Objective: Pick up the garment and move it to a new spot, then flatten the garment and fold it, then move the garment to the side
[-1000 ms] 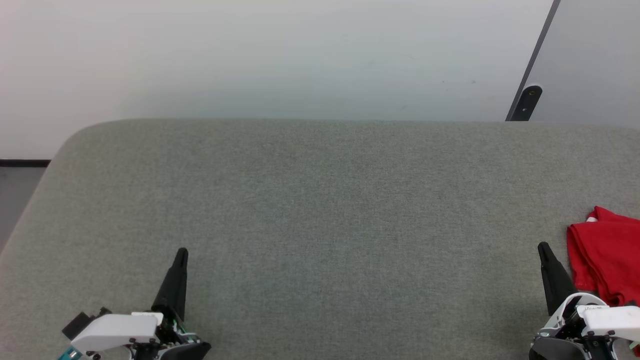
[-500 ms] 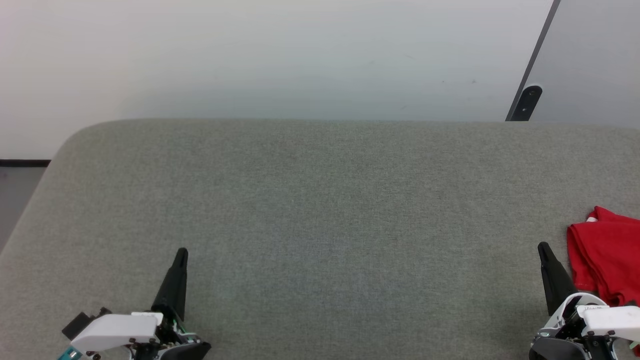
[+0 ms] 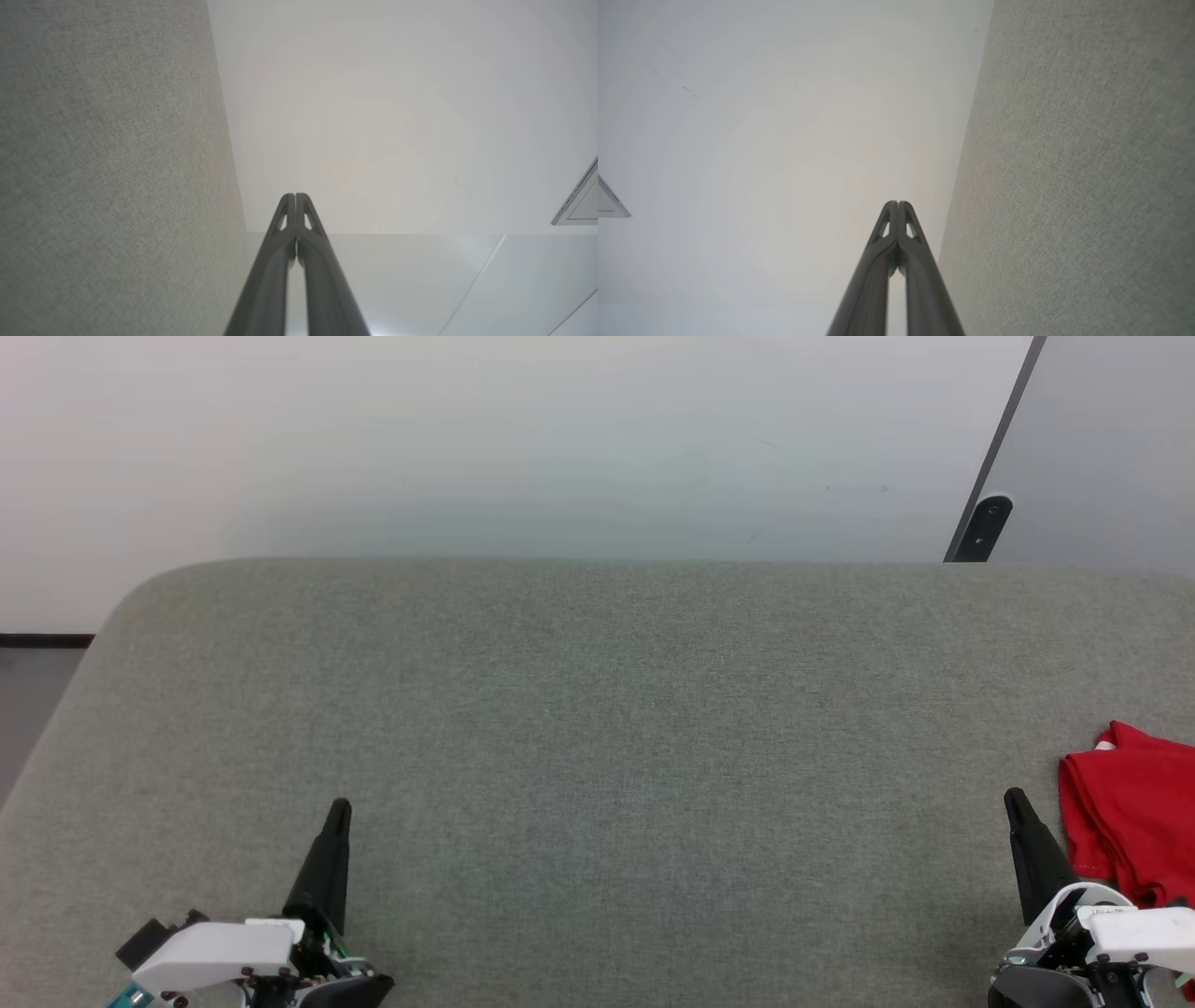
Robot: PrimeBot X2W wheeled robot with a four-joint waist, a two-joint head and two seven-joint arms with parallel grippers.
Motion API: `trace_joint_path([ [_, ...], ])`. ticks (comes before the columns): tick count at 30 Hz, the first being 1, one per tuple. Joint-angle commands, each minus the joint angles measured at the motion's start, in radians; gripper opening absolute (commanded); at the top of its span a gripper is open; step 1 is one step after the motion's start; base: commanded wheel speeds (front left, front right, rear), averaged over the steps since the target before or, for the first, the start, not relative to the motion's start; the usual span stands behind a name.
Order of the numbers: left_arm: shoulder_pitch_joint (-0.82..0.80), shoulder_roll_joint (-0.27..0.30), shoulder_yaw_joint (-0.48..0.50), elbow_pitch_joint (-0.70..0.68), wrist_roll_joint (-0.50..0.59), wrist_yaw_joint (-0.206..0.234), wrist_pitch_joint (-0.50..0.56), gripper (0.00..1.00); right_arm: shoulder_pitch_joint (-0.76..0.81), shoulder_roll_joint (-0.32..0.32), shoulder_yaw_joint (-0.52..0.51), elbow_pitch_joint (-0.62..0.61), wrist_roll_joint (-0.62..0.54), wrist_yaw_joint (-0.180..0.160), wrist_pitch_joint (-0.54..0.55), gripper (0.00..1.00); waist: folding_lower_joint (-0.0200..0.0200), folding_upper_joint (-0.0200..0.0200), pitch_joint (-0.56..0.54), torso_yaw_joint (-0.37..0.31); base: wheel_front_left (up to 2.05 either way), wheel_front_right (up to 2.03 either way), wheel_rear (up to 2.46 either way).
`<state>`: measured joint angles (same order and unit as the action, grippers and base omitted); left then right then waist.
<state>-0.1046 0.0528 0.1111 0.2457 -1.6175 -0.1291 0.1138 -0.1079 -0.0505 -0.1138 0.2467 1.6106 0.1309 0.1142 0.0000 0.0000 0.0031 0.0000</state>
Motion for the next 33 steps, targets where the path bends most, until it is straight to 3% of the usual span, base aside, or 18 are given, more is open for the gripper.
trace_joint_path([
  [1, -0.01, -0.001, 0.003, 0.001, 0.005, -0.005, 0.0, 0.0, -0.003, 0.003, -0.001, 0.0, 0.004, 0.0, -0.002, 0.0, 0.0, 0.0, 0.0, 0.0, 0.0, 0.0, 0.0],
  [33, -0.01, -0.003, 0.004, 0.001, 0.006, -0.005, 0.002, 0.0, -0.003, 0.003, -0.001, 0.0, 0.005, 0.0, -0.002, 0.0, 0.0, 0.0, 0.0, 0.0, 0.0, 0.0, 0.0],
])
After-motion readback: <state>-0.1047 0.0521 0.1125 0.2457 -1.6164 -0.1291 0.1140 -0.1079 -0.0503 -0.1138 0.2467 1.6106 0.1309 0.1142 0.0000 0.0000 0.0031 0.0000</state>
